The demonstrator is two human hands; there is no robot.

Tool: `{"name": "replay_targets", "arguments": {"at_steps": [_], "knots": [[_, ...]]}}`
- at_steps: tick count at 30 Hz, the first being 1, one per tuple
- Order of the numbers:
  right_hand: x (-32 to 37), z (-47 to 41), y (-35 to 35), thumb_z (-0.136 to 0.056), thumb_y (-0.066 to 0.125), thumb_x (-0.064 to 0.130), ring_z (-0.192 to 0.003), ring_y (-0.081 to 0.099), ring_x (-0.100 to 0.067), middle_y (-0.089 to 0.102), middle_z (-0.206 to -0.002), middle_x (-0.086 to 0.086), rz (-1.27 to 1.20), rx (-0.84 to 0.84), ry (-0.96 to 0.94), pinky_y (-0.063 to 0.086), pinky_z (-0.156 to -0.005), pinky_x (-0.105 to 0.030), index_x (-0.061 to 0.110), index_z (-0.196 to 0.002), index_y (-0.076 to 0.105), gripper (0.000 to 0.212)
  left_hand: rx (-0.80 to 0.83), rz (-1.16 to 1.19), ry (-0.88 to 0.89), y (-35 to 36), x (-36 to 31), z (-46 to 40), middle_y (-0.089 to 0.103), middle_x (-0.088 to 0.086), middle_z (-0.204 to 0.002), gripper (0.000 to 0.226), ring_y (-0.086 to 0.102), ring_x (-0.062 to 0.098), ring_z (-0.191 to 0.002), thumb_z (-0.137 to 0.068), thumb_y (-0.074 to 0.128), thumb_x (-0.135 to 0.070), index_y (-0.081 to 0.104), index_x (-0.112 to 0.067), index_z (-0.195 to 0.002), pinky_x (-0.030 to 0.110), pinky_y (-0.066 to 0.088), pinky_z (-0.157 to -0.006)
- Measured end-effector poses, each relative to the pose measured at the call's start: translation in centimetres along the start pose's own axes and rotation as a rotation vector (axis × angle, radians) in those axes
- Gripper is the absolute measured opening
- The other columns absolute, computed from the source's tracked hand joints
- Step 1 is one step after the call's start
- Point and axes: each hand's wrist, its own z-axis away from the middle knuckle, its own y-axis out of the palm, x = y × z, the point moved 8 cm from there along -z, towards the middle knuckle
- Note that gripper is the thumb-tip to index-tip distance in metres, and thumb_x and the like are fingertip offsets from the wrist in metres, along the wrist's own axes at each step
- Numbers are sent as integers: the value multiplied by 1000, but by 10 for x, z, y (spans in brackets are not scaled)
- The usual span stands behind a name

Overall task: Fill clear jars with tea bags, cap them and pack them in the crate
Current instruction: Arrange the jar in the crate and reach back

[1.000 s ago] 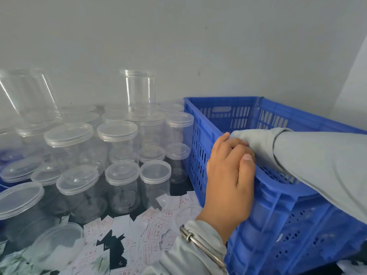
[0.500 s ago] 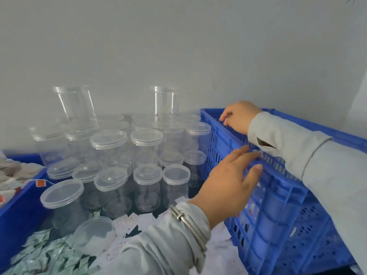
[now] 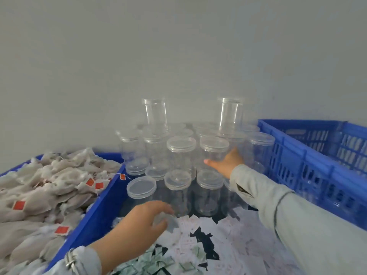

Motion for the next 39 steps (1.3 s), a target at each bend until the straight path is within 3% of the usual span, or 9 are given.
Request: {"name": "replay_targets", "arguments": {"at_steps": [4,9,12,14,19,24,29,33,39], "knots": [[-13,-14,27,-67,82,44,-132,39,-33,34,-149,-12,-296,-142,75,34,-105,-41,11,-148,12,112,-5,90,-63,4,35,16,57,-32,-107,17,53,-13,-99,-91,57,-32,60,-49,-91,5,40,-83],[-9,-8,26,-69,83,33,-129,43,-32,42,-144,-11,-462,-290,23,35,-107,-40,10,-144,28,96,-90,334,-109,-5,44,12,66,-21,-72,18,55,-9,-52,-91,59,-22,67,-37,-85,8,39,-48],[-6,25,12,-66,84,30,-127,44,-26,44,-140,-8,-592,-441,-75,37,-108,-41,11,-141,34,92,-152,369,-110,-13,49,12,68,-22,-79,17,61,-5,-66,-91,60,-24,66,-39,-86,10,44,-52],[-10,63,9,-63,85,30,-119,49,-16,48,-134,2,-669,-502,-182,43,-97,-27,17,-137,37,89,-219,405,-88,-20,49,14,67,-23,-89,13,62,-5,-79,-88,63,-30,63,-43,-91,10,49,-64],[-8,133,84,-53,91,12,-105,54,10,58,-114,26,-676,-26,-427,45,-80,-7,40,-116,48,81,-226,394,149,-29,25,22,37,-45,-119,71,42,-18,-114,-60,61,-76,30,-65,-122,5,41,-90],[3,171,161,-52,87,33,-119,47,9,47,-125,33,-490,428,-613,39,-89,-5,45,-127,38,90,-21,182,225,-9,16,25,17,-36,-142,90,25,-13,-130,-59,65,-76,5,-75,-127,19,30,-108],[-1,174,178,-54,86,25,-120,47,9,51,-126,31,-542,525,-560,41,-87,-5,42,-130,34,94,249,37,229,14,20,27,20,-45,-131,85,22,-28,-116,-65,71,-67,16,-68,-129,6,20,-96],[-12,172,173,-51,88,14,-118,54,0,56,-124,24,-664,535,-537,46,-87,-12,32,-127,43,90,281,-32,247,20,19,27,27,-38,-133,85,30,-18,-119,-68,74,-59,24,-58,-137,0,24,-90],[-13,172,168,-52,87,25,-120,56,-10,58,-130,11,-674,401,-588,50,-94,-34,38,-136,41,96,111,-24,210,7,12,24,49,-25,-124,74,49,-4,-113,-61,75,-55,45,-50,-128,27,43,-98]]}}
